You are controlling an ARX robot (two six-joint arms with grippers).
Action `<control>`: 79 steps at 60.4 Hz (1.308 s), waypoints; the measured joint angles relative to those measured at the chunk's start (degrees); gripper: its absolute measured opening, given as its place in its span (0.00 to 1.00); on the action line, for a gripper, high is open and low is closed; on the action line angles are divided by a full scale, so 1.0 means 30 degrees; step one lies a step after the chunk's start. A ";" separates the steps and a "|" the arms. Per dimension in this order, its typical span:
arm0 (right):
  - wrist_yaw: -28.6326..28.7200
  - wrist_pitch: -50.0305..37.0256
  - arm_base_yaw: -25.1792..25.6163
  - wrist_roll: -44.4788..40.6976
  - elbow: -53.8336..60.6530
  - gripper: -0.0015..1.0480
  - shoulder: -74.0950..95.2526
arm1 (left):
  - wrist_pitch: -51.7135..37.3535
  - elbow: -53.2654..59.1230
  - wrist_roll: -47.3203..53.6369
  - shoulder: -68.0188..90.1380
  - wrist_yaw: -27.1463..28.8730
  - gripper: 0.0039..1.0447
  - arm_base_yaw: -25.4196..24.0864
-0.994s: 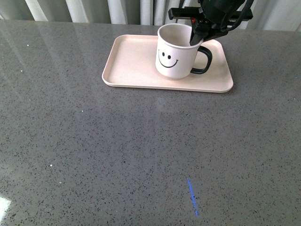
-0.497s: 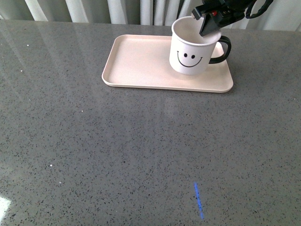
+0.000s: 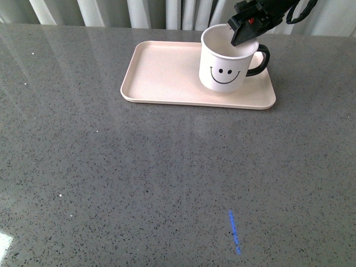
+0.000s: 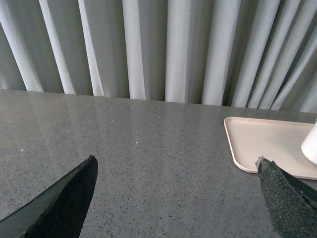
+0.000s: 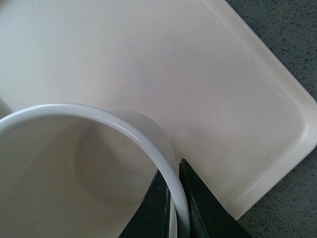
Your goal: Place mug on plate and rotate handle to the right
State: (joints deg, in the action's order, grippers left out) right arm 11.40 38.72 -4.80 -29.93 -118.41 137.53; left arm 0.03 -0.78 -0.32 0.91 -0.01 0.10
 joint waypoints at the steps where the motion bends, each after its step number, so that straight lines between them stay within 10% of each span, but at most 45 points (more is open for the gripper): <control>1: -0.0007 0.0029 -0.0007 -0.0022 -0.0044 0.02 0.0080 | 0.0000 0.0000 0.0000 0.0000 0.0000 0.91 0.0000; 59: 0.0124 0.0823 -0.0146 -0.0423 -0.1625 0.02 0.1523 | 0.0000 0.0000 0.0000 0.0000 0.0000 0.91 0.0000; 79: -0.0430 0.1137 -0.0146 -0.1122 -0.2193 0.48 0.1938 | 0.0000 0.0000 0.0000 0.0000 0.0000 0.91 0.0000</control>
State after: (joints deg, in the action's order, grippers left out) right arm 10.11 42.13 -5.23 -33.30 -124.99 143.35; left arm 0.03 -0.78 -0.32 0.91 -0.01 0.10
